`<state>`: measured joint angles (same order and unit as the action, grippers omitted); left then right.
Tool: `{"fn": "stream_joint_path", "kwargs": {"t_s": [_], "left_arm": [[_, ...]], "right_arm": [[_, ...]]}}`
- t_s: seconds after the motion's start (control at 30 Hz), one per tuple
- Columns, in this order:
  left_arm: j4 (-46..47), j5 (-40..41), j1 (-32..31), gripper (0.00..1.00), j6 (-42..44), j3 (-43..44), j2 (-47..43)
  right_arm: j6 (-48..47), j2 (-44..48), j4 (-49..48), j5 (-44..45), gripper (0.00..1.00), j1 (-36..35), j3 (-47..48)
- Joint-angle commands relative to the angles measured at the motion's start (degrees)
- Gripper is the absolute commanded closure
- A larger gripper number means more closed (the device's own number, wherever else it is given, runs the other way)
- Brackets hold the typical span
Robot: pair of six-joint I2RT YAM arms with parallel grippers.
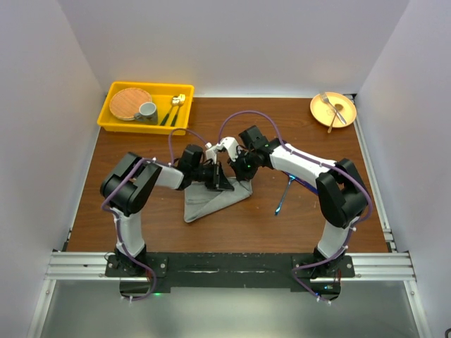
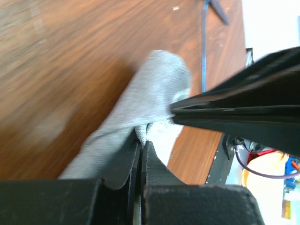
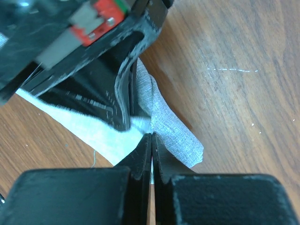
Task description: Fold the napkin into a case and place the utensils inside
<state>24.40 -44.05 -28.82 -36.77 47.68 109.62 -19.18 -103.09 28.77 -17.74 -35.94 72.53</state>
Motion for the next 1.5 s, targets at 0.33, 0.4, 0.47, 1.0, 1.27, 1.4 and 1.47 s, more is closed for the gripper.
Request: {"fn": "stream_joint_path", "kwargs": {"t_s": [0.33,0.4,0.47,1.0,1.27,1.4,1.47], "left_arm": [[-0.85,-0.42,0.7,1.0,3.02,3.03,0.16],[-1.02,-0.51,0.26,1.0,3.38,4.35,-0.46],[-1.38,-0.16,0.25,1.0,2.68,5.57,-0.46],[-2.0,1.34,1.57,1.0,2.85,9.36,6.21],[0.29,-1.21,2.71,1.0,1.36,10.15,7.62],[1.0,-2.0,2.8,1.0,0.56,10.24,7.62],[0.39,-2.53,2.8,0.95,0.48,9.98,6.66]], "right_arm": [[-0.86,2.1,-1.09,-4.85,1.0,1.14,0.06],[-0.95,1.75,-1.18,-5.29,1.0,1.05,0.07],[-1.04,1.49,-1.18,-5.47,1.0,1.14,0.15],[-0.78,-0.44,-2.05,-2.92,1.0,1.14,0.33],[-0.51,-6.68,-3.55,-0.72,1.0,1.84,1.03],[0.46,-8.88,-4.25,0.16,1.0,2.1,1.56],[0.98,-10.11,-4.34,0.69,1.0,2.72,2.08]]}}
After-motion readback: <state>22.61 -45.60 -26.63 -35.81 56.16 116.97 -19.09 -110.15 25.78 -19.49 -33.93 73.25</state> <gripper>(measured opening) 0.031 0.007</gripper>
